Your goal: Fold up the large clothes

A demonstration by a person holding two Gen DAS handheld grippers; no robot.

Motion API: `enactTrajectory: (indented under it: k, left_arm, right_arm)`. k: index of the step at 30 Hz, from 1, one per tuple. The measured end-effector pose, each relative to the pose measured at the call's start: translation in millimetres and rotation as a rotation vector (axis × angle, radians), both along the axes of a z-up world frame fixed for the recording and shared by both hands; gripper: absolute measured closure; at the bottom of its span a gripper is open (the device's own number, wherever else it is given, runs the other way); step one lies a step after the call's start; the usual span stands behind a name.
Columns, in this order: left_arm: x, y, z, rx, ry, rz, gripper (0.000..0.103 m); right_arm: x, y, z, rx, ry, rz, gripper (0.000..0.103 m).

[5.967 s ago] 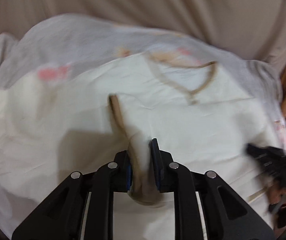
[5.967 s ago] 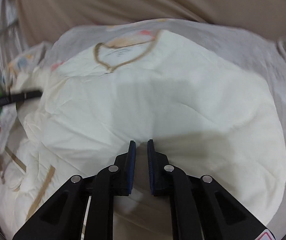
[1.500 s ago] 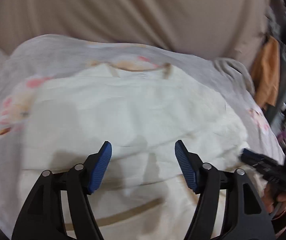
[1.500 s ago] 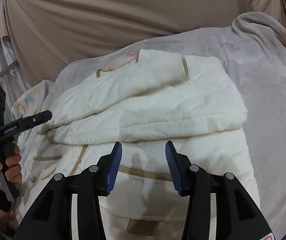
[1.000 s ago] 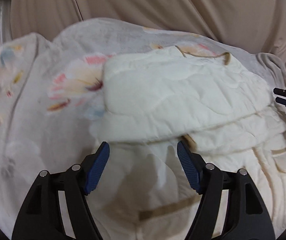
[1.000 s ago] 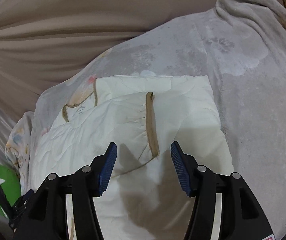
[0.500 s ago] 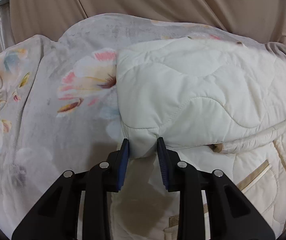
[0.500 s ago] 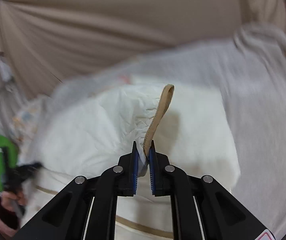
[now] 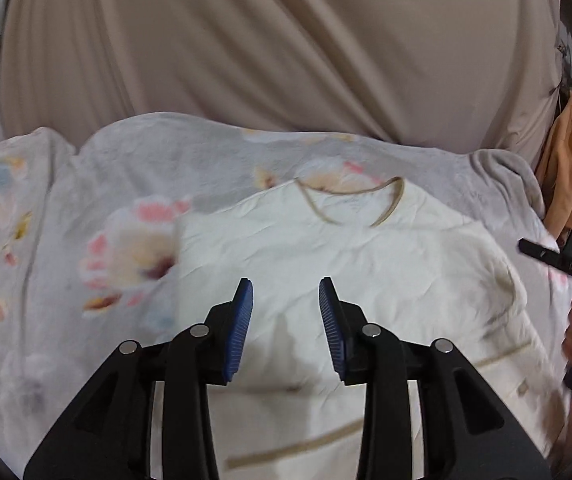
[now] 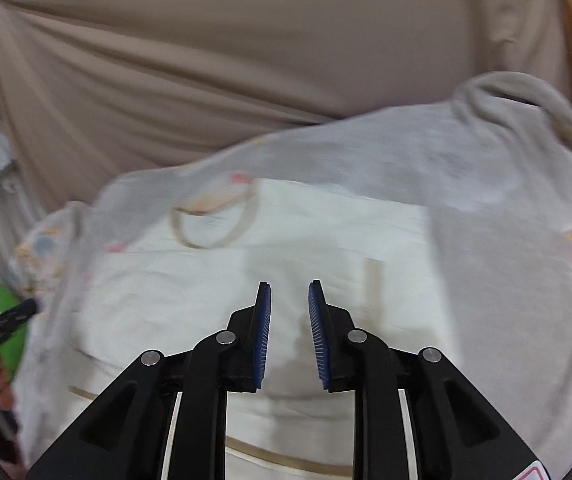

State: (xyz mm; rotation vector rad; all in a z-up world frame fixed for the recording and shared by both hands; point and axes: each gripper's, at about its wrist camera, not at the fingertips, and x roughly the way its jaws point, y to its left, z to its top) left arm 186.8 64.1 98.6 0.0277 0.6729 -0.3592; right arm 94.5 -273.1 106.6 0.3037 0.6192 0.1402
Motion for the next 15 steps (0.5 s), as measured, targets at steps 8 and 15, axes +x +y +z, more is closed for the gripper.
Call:
enactTrajectory:
  k: [8, 15]
  left_arm:
    - [66, -51, -80, 0.095, 0.106, 0.034, 0.068]
    - [47, 35, -105, 0.124, 0.144, 0.119, 0.068]
  right_arm:
    - [66, 86, -63, -0.218, 0.127, 0.208, 0.093]
    - [17, -72, -91, -0.054, 0.219, -0.052, 0.103]
